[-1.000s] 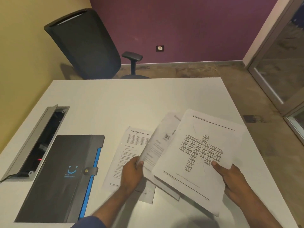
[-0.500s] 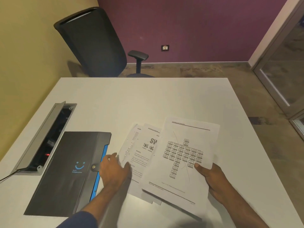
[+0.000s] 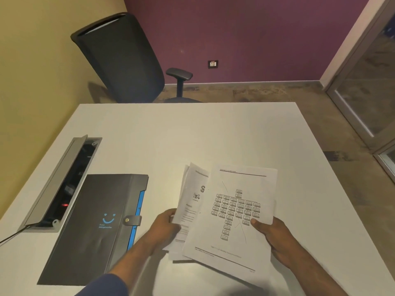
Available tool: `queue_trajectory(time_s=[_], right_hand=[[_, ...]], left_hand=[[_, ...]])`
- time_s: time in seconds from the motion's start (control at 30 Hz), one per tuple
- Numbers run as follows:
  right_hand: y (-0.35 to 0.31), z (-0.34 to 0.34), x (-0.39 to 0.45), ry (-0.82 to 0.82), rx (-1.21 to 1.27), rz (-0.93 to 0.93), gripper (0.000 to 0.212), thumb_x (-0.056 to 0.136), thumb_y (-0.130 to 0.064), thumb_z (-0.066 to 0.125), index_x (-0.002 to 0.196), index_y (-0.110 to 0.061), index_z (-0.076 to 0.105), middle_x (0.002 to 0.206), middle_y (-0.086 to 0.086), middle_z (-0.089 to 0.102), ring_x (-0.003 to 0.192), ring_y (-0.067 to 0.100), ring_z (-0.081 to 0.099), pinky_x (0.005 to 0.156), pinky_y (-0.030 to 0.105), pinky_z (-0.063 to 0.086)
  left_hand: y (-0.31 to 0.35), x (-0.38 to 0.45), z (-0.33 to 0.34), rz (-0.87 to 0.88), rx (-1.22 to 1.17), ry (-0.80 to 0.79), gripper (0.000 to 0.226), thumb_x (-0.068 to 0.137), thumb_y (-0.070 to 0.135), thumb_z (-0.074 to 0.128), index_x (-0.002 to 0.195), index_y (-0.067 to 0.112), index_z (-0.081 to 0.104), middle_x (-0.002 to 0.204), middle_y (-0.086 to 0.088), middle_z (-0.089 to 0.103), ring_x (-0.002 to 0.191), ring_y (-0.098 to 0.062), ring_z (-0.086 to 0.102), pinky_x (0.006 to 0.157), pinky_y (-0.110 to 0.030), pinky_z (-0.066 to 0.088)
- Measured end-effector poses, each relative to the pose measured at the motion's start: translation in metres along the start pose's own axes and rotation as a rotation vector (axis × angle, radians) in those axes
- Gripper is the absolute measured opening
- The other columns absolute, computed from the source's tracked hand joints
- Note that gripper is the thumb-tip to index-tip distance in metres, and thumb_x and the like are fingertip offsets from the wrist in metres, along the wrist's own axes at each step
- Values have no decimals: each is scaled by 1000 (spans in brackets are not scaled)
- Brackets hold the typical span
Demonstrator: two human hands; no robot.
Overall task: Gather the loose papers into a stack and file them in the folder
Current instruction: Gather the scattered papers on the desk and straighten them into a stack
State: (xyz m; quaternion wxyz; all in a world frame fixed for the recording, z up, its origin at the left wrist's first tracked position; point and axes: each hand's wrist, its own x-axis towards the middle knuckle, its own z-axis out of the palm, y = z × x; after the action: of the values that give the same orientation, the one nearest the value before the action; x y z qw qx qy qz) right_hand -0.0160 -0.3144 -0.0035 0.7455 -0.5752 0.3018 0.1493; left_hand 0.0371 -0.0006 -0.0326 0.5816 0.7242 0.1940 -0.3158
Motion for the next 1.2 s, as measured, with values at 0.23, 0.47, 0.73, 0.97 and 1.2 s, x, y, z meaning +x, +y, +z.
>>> queue_trajectory(time_s=[0.23,0.47,0.73,0.97,1.2], right_hand=[[2,10,-2,-79,-92,30,35,88,1,66,122,-3,66,119,14,72,109,32,68,104,51,46],[-5,10,-4,-103,-25,-30,40,86,5,64,122,-11,64,116,9,74,107,30,70,92,46,54],[-20,12,-10,-136,-115,-278,60,79,8,72,129,-21,57,118,0,74,108,20,70,82,30,58],[-50,19,-20,-273,-135,-225,46,74,11,73,116,-7,67,110,11,76,103,31,72,77,30,60],[-83,22,-42,-136,-157,-463,24,78,-1,76,99,-14,77,97,2,80,88,18,76,68,19,58]], left_hand=[[-2,-24,10,-45,-223,-266,56,82,-19,50,129,11,59,121,-16,72,109,-41,69,92,-59,55],[11,-40,20,14,-270,-322,46,86,0,64,130,14,62,125,-17,70,114,-41,67,101,-59,49],[33,-45,19,1,-510,-189,33,95,32,57,109,4,68,96,-10,75,85,-27,70,75,-32,54],[62,-55,35,289,-279,-160,37,92,14,69,128,9,64,122,-8,73,113,-27,70,90,-34,57],[92,-78,39,540,-329,-94,34,80,17,81,114,18,75,117,-7,75,112,-22,70,92,-31,55]])
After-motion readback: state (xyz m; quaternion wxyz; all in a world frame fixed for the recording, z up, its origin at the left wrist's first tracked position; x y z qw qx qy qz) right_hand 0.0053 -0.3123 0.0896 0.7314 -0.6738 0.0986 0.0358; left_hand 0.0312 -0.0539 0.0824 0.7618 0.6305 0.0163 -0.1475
